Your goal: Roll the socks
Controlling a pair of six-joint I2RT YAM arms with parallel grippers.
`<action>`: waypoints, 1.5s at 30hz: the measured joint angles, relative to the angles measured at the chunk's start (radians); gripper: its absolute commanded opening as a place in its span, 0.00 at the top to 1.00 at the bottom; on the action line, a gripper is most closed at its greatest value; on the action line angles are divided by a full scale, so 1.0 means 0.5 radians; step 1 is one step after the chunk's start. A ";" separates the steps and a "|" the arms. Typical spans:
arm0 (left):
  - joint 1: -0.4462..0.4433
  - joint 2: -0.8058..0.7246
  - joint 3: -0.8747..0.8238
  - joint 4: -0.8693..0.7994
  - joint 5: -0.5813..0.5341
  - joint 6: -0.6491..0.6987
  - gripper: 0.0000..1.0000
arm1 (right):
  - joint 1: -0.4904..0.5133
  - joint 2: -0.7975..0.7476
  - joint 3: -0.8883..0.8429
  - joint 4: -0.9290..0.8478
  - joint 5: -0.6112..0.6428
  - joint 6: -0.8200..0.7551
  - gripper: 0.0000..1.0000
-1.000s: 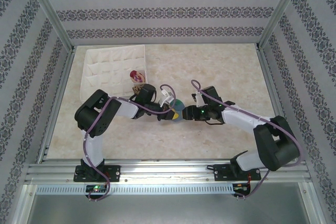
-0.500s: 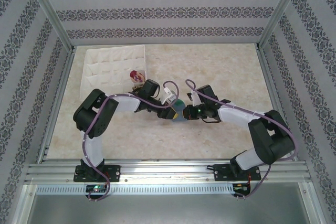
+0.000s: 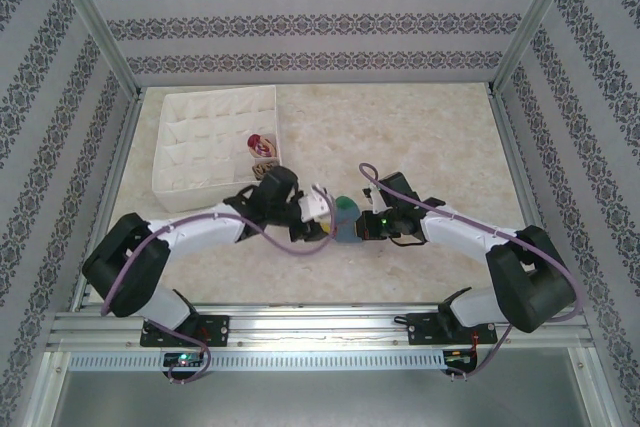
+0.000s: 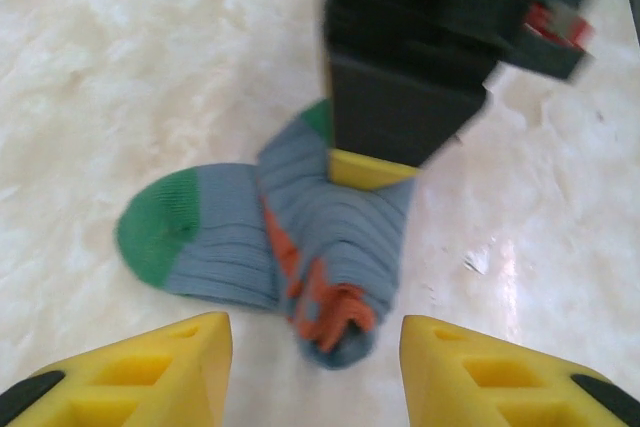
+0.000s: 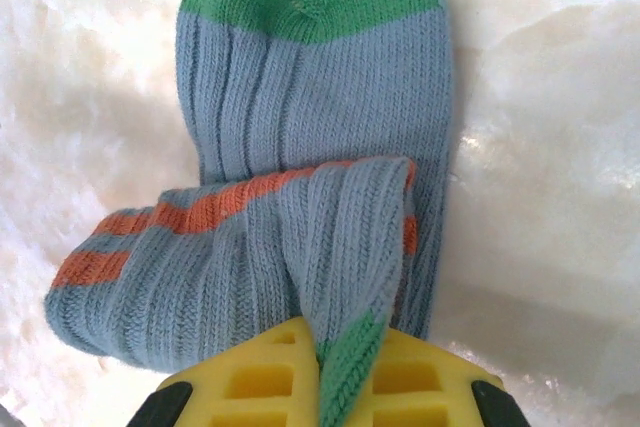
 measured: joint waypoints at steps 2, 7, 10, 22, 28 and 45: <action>-0.120 0.006 -0.056 0.069 -0.144 0.110 0.47 | 0.011 0.002 0.014 -0.027 0.003 0.038 1.00; -0.342 0.095 -0.086 0.272 -0.472 0.340 0.42 | 0.043 0.027 0.054 -0.089 0.007 0.139 1.00; -0.407 0.166 -0.085 0.373 -0.600 0.426 0.42 | 0.048 0.027 0.066 -0.124 0.006 0.195 1.00; -0.461 0.439 0.039 0.414 -0.748 0.465 0.94 | 0.037 0.038 0.095 -0.214 -0.002 0.372 0.94; -0.439 0.456 0.117 0.296 -0.709 0.334 1.00 | 0.021 0.024 0.089 -0.242 0.049 0.400 0.54; 0.216 0.653 0.065 0.629 0.529 -0.731 1.00 | -0.111 -0.526 -0.146 0.029 0.024 0.256 0.42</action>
